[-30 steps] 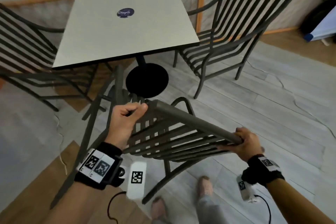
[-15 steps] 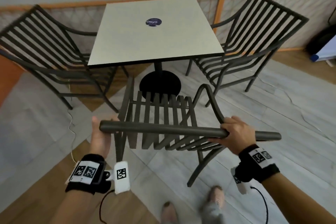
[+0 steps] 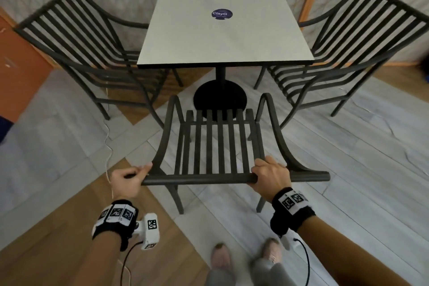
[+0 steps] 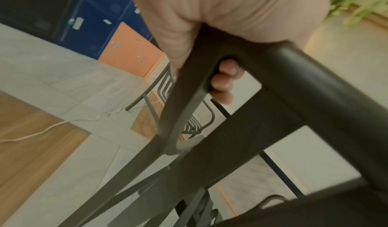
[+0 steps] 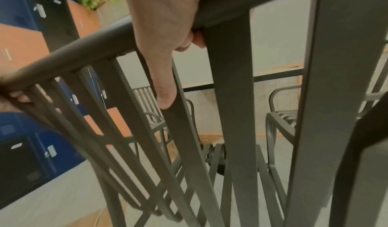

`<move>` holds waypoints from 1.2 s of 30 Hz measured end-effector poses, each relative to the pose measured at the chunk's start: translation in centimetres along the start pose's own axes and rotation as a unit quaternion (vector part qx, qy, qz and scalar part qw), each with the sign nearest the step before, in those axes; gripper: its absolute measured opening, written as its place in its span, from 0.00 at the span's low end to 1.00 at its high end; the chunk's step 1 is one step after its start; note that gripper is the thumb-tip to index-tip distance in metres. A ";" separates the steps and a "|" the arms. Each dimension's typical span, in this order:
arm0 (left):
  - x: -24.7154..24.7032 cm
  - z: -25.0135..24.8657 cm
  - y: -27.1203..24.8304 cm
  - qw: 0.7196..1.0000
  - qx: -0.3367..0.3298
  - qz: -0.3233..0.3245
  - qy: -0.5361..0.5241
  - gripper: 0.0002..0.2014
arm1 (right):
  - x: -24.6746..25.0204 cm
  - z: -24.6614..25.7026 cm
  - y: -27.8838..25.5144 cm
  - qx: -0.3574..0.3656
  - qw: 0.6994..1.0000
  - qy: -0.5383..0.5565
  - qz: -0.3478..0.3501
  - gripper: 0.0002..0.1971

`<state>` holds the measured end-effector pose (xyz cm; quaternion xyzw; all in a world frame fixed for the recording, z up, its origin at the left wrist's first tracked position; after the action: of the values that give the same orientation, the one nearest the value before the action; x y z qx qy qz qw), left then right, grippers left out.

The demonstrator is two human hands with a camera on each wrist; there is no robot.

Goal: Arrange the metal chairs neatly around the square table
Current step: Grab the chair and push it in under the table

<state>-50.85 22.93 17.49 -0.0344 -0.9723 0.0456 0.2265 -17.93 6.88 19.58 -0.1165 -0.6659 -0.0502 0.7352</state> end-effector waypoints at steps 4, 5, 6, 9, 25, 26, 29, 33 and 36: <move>-0.4 0.6 -0.2 0.988 -0.023 0.062 0.142 0.25 | -2.2 0.3 -1.4 0.001 0.999 0.009 0.037 0.10; -0.6 0.4 -0.3 0.978 -0.037 0.096 0.182 0.27 | -2.5 0.3 -1.6 0.004 0.999 0.011 0.043 0.10; -1.0 0.1 -0.5 0.966 -0.055 0.132 0.217 0.27 | -2.5 0.1 -1.8 0.004 0.999 0.014 0.045 0.10; -3.7 -1.3 -2.1 0.870 -0.137 0.244 0.406 0.28 | -2.4 -1.4 -2.2 -0.001 0.999 0.024 0.041 0.09; -11.6 -6.1 7.9 0.749 -0.181 0.264 0.581 0.07 | -0.2 -6.3 9.9 0.002 0.987 -0.070 0.142 0.10; -12.2 -6.4 9.3 0.749 -0.177 0.263 0.582 0.07 | 0.2 -6.8 11.4 0.000 0.988 -0.069 0.136 0.11; -13.8 -7.3 13.1 0.759 -0.169 0.258 0.574 0.08 | 0.7 -8.1 15.6 0.002 0.989 -0.066 0.131 0.14; -15.6 -8.1 17.4 0.776 -0.147 0.266 0.553 0.18 | 0.8 -9.4 20.6 0.004 0.990 -0.055 0.130 0.15; -16.4 -8.5 20.1 0.776 -0.146 0.264 0.553 0.20 | 0.7 -10.0 23.3 0.006 0.990 -0.055 0.130 0.14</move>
<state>-31.49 42.13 15.86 -0.3416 -0.6272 -0.0656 0.6969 -2.83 27.05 16.97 -0.2000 -0.6849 0.0564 0.6984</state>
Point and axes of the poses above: each hand's wrist, its own y-axis towards the middle knuckle, its own x-axis out of the back of the hand, z = x × y, the point moved 6 cm from there along y, towards the middle knuckle, and after that the axes turned 3 degrees about z, right-handed, at the moved point
